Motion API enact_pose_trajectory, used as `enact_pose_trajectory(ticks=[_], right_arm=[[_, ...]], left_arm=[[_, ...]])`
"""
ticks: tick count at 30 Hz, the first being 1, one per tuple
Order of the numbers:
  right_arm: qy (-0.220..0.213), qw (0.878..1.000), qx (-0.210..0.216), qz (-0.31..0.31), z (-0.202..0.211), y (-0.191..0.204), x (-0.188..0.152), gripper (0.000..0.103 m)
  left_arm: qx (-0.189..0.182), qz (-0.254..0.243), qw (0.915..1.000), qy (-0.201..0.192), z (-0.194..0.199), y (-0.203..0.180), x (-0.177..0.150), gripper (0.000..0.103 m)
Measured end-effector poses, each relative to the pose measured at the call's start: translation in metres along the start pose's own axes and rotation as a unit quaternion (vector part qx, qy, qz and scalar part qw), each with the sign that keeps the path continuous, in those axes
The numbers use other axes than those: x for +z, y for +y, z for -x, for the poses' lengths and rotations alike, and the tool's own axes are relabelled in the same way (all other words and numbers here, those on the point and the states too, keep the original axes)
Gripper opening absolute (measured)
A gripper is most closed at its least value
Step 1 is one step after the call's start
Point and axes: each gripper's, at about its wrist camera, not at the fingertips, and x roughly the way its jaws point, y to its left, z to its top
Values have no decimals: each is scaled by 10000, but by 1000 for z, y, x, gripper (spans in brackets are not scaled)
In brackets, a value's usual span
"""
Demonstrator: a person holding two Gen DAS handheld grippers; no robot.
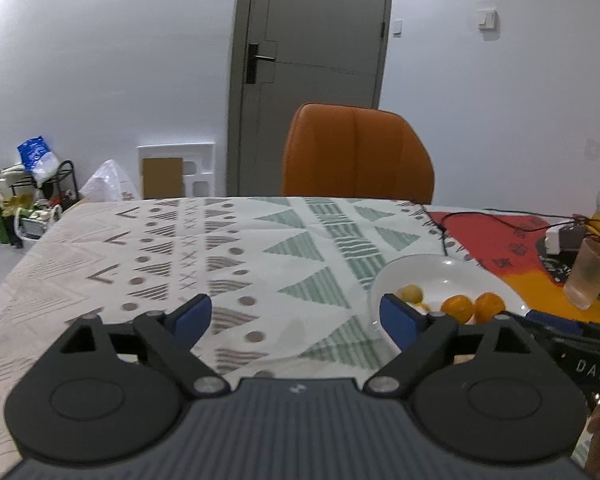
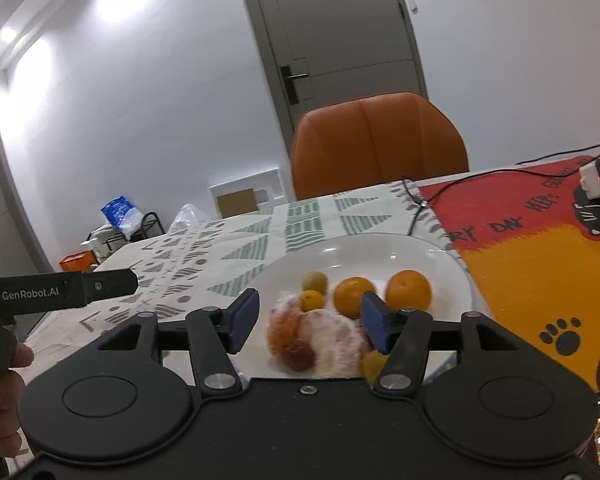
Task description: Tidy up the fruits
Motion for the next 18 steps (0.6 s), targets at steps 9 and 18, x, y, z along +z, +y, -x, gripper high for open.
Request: enact_pose_trajectory(ticks=[9,18], right_arm=[[-28,9996,230,187,9,30,0,80],[-40,9990,390,237,30,52,2,103]], left_arm=[[230,-19,9997,28,33,20,-8,97],[411,90,9991,37,68,37,-19,100]])
